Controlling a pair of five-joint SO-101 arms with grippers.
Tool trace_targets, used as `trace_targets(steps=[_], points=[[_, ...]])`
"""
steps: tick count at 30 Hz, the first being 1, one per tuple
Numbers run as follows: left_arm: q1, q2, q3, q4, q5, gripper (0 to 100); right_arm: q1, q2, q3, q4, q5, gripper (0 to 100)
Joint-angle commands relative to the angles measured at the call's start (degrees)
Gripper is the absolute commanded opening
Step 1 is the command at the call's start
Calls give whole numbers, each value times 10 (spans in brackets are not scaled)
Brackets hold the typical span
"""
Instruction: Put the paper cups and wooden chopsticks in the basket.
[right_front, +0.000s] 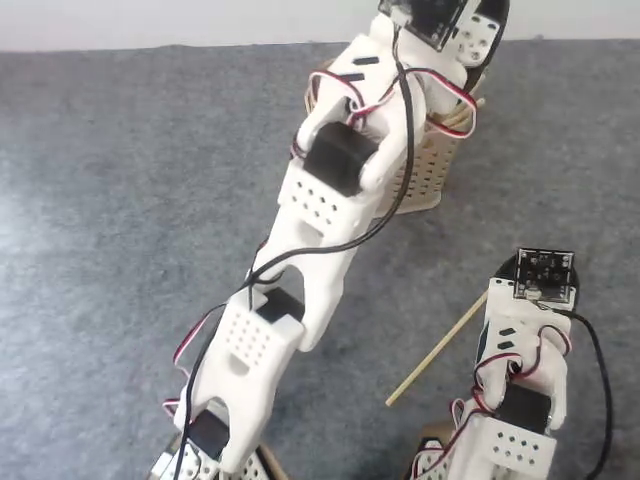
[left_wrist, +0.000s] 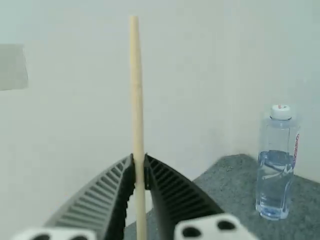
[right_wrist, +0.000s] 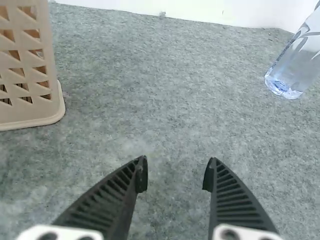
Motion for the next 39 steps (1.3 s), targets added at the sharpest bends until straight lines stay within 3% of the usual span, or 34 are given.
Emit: trace_targets(steps=[1, 5, 11, 19, 26, 33, 39], points=[[-11, 31, -9, -14, 8, 12, -3, 0, 11, 1, 7, 189], [-4, 41, -56, 84, 3, 36, -3, 0, 11, 0, 7, 189], [-14, 41, -73, 117, 25, 236, -3, 0, 11, 0, 7, 189], [-8, -26, -79, 207, 19, 201, -3, 0, 11, 2, 7, 189], [-39, -179, -76, 469, -17, 195, -5, 0, 11, 3, 4, 190], [-159, -265, 60, 465, 17, 195, -50, -7, 11, 20, 7, 191], [-152, -422, 313, 464, 52, 195, -51, -7, 9, 25, 4, 191]])
